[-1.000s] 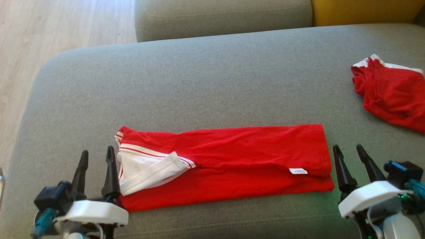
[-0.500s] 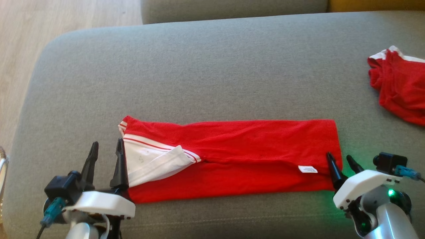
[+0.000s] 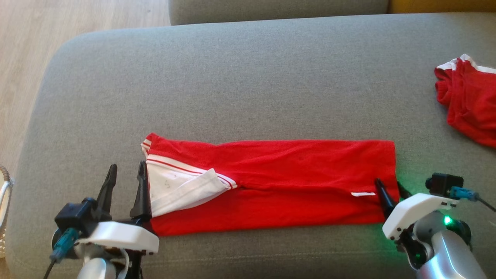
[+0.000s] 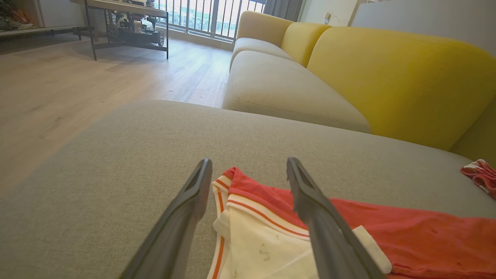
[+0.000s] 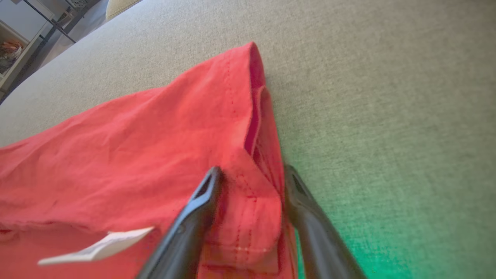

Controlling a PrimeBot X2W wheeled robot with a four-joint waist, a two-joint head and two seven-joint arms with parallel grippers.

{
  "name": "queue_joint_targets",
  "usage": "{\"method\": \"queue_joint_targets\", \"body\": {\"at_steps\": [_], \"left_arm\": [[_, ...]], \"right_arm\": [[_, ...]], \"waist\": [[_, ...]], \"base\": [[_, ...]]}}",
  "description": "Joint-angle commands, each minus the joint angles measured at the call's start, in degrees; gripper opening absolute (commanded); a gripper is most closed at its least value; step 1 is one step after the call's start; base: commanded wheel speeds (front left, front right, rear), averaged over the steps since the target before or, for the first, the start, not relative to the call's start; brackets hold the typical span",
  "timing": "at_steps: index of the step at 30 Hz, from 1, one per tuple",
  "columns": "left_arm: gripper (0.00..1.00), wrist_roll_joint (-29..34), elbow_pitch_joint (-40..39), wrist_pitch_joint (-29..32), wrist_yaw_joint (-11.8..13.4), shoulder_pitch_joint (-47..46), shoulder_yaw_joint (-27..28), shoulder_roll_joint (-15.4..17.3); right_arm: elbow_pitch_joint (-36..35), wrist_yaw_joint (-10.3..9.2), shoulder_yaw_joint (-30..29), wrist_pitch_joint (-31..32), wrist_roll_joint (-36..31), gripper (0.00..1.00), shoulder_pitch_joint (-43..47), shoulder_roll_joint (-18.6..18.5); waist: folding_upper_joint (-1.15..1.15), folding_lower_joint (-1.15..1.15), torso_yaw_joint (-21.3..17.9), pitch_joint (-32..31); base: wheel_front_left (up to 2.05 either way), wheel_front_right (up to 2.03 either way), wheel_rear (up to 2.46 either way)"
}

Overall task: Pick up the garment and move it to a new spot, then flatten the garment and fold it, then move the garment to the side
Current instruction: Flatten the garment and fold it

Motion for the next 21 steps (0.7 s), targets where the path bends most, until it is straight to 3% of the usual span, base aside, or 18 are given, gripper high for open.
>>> {"method": "queue_joint_targets", "body": {"at_steps": [1, 10, 21], "left_arm": [[1.0, 0.5, -1.5, -0.7, -0.4, -2.3, 2.0, 0.1], [1.0, 0.7, -1.2, -0.7, -0.7, -1.9, 2.2, 0.1], [1.0, 0.7, -1.1, -0.7, -0.7, -1.7, 2.6, 0.1]], "right_arm": [[0.4, -0.01, 2.2, 0.4, -0.2, 0.0, -0.9, 0.5], [0.1, -0.01, -3.8, -0.1, -5.7, 0.0, -2.3, 0.5], [-8.0, -0.01, -14.3, 4.3, -16.1, 0.0, -3.3, 0.1]], "waist": [[0.0, 0.0, -0.1, -0.2], [0.0, 0.0, -0.8, -1.2], [0.0, 0.0, -1.4, -1.8]], "base": [[0.0, 0.0, 0.0], [0.0, 0.0, 0.0], [0.0, 0.0, 0.0]]}}
